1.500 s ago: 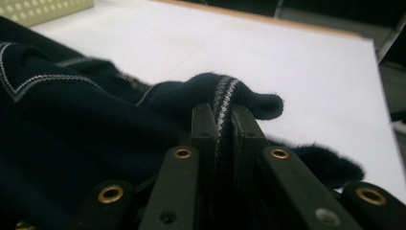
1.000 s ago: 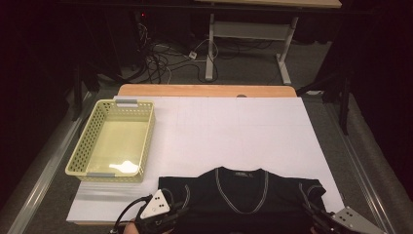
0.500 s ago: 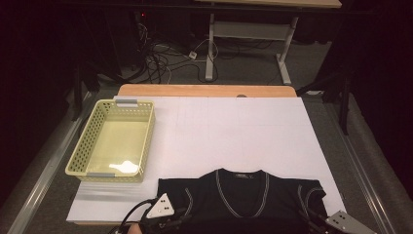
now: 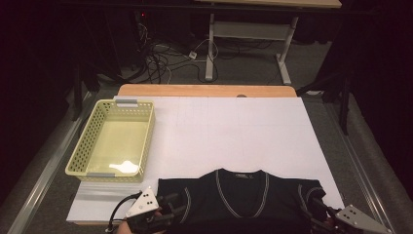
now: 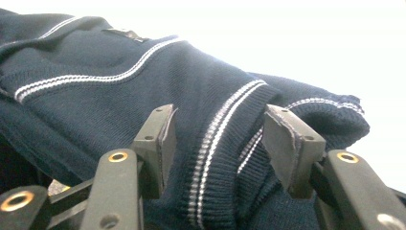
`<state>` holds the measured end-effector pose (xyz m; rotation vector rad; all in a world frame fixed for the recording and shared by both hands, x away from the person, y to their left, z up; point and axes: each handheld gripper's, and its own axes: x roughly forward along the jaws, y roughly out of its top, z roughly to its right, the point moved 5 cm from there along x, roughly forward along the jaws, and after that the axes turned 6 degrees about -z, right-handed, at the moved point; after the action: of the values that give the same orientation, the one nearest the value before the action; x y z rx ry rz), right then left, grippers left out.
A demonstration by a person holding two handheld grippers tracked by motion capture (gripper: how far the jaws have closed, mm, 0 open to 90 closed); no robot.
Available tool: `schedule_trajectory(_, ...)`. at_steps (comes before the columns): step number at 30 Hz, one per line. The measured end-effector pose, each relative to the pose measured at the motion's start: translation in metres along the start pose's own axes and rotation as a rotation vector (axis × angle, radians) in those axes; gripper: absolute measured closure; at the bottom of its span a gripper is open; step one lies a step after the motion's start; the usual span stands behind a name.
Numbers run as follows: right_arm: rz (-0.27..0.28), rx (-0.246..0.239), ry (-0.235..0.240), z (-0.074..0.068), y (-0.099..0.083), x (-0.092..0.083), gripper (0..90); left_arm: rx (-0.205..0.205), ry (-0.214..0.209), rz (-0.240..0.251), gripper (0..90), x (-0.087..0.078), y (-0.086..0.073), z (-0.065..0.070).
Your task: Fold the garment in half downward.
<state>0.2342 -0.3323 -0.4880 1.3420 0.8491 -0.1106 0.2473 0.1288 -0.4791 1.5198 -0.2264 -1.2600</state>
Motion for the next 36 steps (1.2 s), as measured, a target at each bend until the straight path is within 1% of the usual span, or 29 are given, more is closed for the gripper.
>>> schedule_trajectory(1, -0.004, 0.006, -0.001, 0.000, 0.000, 0.001, 46.6, -0.010, 0.020, 0.012, 50.9, -0.002, 0.001, -0.005)
schedule_trajectory(3, -0.005, 0.003, -0.004, 0.002, 0.000, 0.003, 46.5, -0.031, 0.059, 0.011, 51.0, -0.003, -0.001, -0.016)
schedule_trajectory(6, -0.004, 0.001, -0.006, 0.003, 0.001, 0.004, 46.3, -0.065, 0.085, -0.011, 50.9, 0.000, -0.006, -0.031)
schedule_trajectory(8, -0.005, 0.008, -0.006, 0.004, 0.001, 0.004, 46.1, -0.081, 0.121, -0.037, 48.2, 0.003, -0.010, -0.040)
schedule_trajectory(10, -0.007, 0.010, -0.008, 0.004, 0.000, 0.005, 46.1, -0.111, 0.138, -0.050, 45.1, 0.006, -0.013, -0.047)
schedule_trajectory(13, -0.014, 0.007, -0.004, 0.004, 0.000, 0.006, 46.1, -0.144, 0.164, -0.067, 41.2, 0.009, -0.018, -0.055)
schedule_trajectory(16, -0.018, -0.002, 0.001, 0.003, -0.001, 0.007, 46.1, -0.157, 0.190, -0.089, 39.8, 0.010, -0.022, -0.060)
schedule_trajectory(18, -0.022, -0.003, 0.001, 0.003, -0.001, 0.008, 46.2, -0.170, 0.201, -0.102, 39.0, 0.011, -0.024, -0.064)
schedule_trajectory(20, -0.025, -0.005, 0.001, 0.003, -0.002, 0.008, 46.1, -0.198, 0.211, -0.115, 39.1, 0.013, -0.025, -0.067)
schedule_trajectory(22, -0.027, -0.001, 0.002, 0.004, -0.003, 0.009, 46.1, -0.220, 0.210, -0.133, 39.1, 0.014, -0.025, -0.070)
schedule_trajectory(25, -0.028, -0.002, 0.002, 0.005, -0.003, 0.009, 46.1, -0.226, 0.211, -0.176, 39.2, 0.019, -0.026, -0.071)
schedule_trajectory(27, -0.029, 0.004, 0.001, 0.005, -0.003, 0.009, 46.1, -0.214, 0.223, -0.183, 39.3, 0.020, -0.026, -0.070)
schedule_trajectory(30, -0.029, 0.002, 0.001, 0.005, -0.003, 0.010, 46.0, -0.213, 0.209, -0.184, 42.5, 0.020, -0.026, -0.069)
schedule_trajectory(32, -0.026, 0.001, 0.000, 0.006, -0.002, 0.009, 46.1, -0.203, 0.198, -0.186, 49.3, 0.021, -0.026, -0.068)
schedule_trajectory(33, -0.023, 0.002, -0.002, 0.006, 0.000, 0.009, 46.1, -0.192, 0.202, -0.189, 51.2, 0.022, -0.026, -0.067)
schedule_trajectory(36, -0.009, 0.016, -0.009, 0.008, 0.003, 0.006, 46.3, -0.170, 0.176, -0.195, 62.3, 0.023, -0.025, -0.064)
